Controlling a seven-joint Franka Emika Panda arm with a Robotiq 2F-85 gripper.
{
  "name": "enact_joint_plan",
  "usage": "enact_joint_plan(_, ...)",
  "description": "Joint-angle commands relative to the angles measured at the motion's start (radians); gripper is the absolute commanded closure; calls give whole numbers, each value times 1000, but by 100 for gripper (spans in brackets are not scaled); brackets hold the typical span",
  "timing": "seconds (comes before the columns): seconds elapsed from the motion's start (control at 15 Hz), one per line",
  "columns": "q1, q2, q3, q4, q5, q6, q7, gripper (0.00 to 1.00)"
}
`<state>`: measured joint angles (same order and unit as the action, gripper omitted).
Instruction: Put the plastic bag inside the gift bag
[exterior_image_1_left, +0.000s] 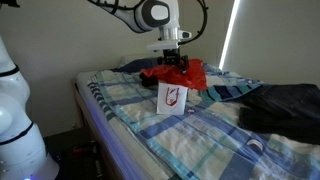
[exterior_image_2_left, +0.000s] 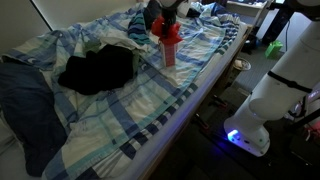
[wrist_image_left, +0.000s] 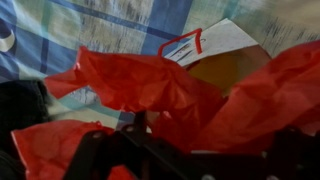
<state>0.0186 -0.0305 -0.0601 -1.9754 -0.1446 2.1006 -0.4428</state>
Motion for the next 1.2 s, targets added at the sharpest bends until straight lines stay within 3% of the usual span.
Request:
enact_joint_plan(0.0,-7,-24,20,-20,11,8,12,0)
enact_joint_plan(0.53,-5,-40,34,-19,64,2,18,0)
enact_joint_plan(1.13,-7,-104,28,-18,48,7,38,0)
